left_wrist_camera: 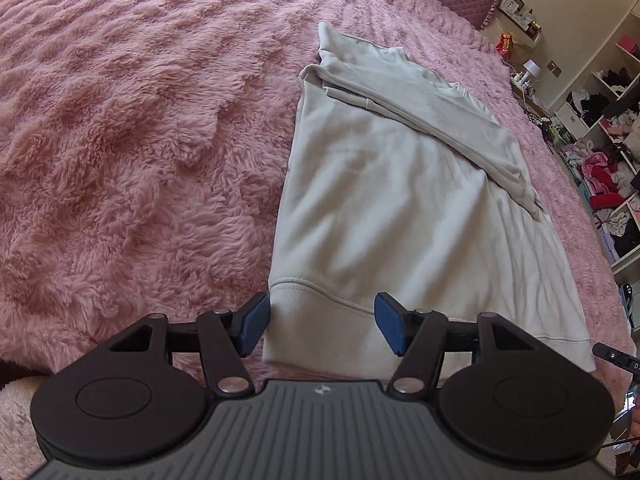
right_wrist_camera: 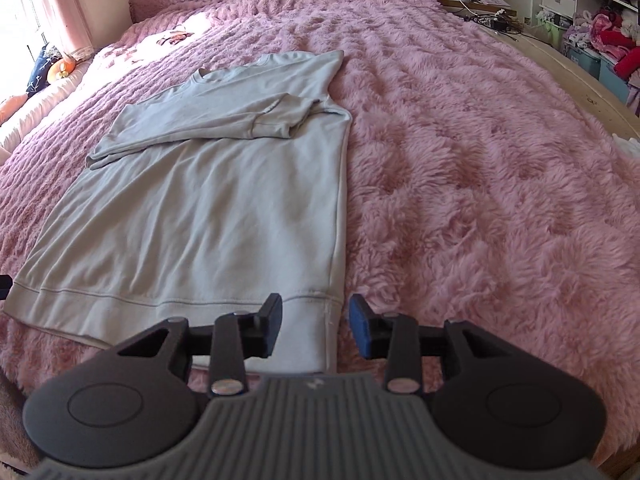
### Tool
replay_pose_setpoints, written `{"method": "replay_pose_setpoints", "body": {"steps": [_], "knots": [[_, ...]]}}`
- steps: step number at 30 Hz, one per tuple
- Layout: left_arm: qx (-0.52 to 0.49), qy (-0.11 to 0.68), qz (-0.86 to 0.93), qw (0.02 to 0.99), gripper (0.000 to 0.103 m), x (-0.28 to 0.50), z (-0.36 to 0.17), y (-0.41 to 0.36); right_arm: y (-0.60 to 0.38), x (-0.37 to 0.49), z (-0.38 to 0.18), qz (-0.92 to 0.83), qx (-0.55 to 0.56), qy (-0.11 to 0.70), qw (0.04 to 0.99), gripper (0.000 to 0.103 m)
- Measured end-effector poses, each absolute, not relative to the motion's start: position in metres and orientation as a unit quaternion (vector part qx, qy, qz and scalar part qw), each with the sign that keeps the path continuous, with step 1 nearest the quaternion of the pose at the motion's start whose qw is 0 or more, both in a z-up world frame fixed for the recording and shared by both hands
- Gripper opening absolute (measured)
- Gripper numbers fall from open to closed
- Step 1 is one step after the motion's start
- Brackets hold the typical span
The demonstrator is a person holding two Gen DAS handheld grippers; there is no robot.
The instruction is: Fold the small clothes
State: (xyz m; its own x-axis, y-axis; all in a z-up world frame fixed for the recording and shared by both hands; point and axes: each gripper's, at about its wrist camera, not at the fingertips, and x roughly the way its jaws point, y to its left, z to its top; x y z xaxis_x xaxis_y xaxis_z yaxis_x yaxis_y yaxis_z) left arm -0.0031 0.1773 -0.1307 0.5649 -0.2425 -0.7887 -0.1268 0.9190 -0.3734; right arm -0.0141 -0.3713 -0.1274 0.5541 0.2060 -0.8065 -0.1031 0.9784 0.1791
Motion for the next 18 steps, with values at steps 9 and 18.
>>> {"method": "replay_pose_setpoints", "body": {"steps": [9, 18], "knots": [[-0.243, 0.489, -0.029, 0.837, 0.071, 0.002, -0.154, 0.189, -0.369, -0.019, -0.149, 0.078, 0.069, 0.482, 0.870, 0.038], [-0.264, 0.493, -0.054, 0.827, 0.071, 0.013, -0.163, 0.179, -0.356, -0.011, -0.151, 0.097, 0.077, 0.482, 0.868, 0.046]]}}
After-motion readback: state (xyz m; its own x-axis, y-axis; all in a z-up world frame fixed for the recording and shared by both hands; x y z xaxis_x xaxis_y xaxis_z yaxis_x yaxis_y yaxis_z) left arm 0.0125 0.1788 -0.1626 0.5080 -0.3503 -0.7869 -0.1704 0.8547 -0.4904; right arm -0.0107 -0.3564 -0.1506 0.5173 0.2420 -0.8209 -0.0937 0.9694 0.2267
